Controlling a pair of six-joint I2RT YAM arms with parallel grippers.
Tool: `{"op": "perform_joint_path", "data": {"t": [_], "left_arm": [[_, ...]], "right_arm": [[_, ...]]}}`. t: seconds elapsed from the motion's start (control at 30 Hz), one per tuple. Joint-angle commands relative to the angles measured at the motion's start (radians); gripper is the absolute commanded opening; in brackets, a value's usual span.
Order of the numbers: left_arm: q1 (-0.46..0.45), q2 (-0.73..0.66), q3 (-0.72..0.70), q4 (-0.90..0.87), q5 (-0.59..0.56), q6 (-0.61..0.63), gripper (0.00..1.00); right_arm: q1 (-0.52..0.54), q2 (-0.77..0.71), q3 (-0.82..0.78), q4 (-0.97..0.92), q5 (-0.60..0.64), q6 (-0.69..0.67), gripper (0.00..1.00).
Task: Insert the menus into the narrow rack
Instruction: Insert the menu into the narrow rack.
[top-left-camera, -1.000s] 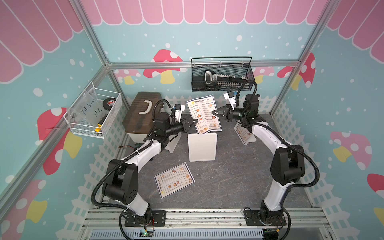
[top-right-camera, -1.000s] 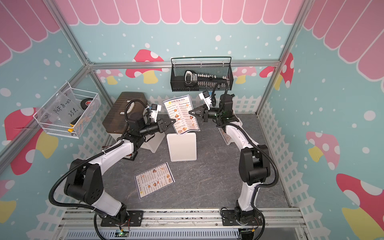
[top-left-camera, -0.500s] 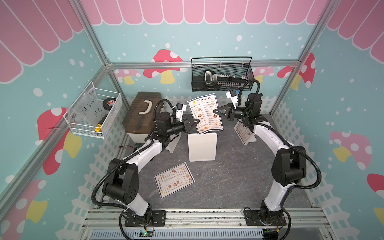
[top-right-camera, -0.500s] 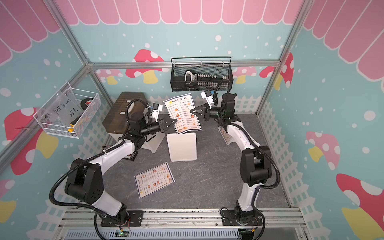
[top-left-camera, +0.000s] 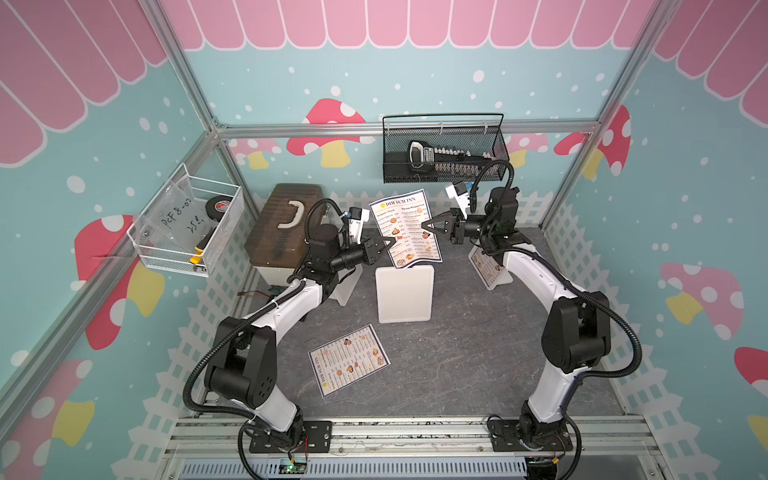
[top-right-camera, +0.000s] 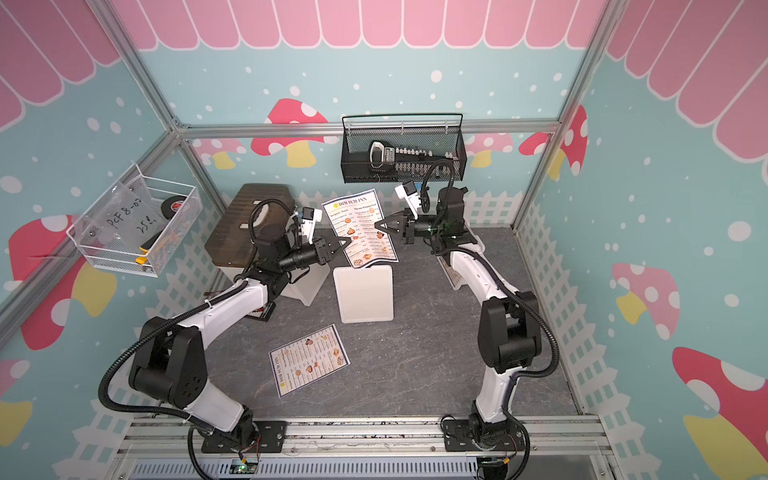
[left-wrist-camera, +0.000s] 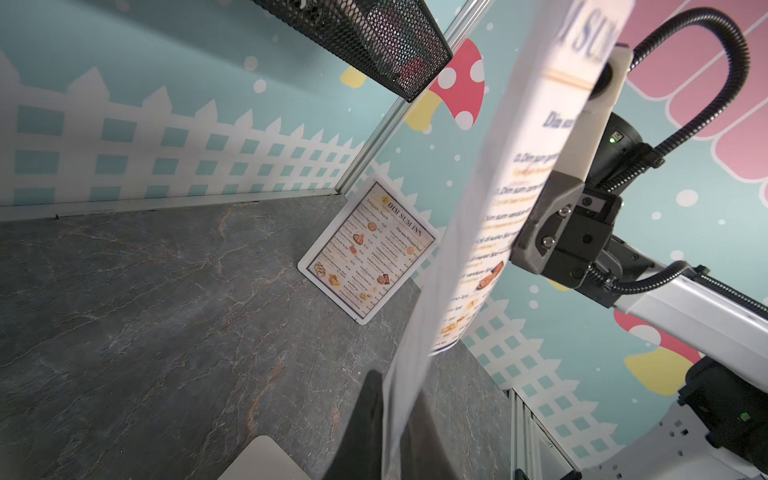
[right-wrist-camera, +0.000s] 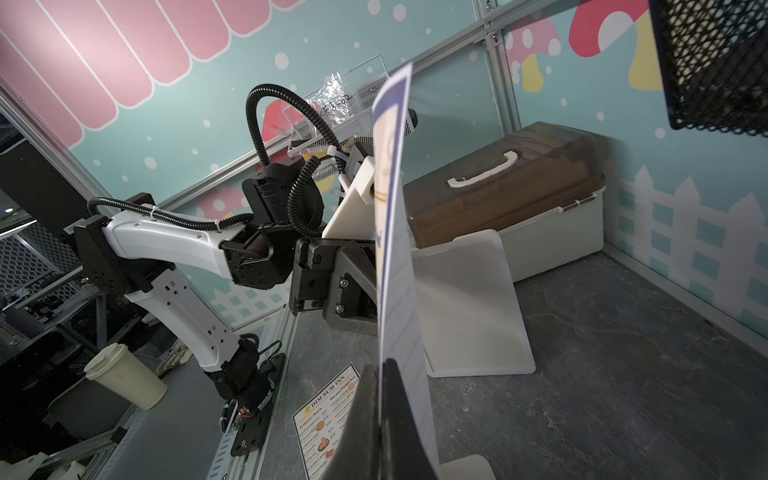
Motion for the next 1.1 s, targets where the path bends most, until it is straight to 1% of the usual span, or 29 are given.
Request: {"op": "perform_joint_path", "data": {"t": [0.0, 0.4, 0.67, 1.07], "left_arm": [[0.007, -0.032, -0.018, 0.014, -0.017, 0.002, 0.10], [-0.005, -0.010, 0.008, 0.032, 0.017, -0.019, 0.10], [-0.028, 0.016, 0.021, 0.045, 0.021, -0.025, 0.10], [-0.035, 0.012, 0.020, 0.038, 0.016, -0.021, 0.09]], "right_arm": [[0.011, 0.021, 0.033, 0.019, -0.022, 0.003, 0.00], [-0.013, 0.002, 0.046, 0.007, -0.019, 0.005, 0.00], [-0.030, -0.017, 0.033, -0.034, -0.022, -0.029, 0.00], [-0.036, -0.026, 0.034, -0.060, -0.027, -0.046, 0.00]]}}
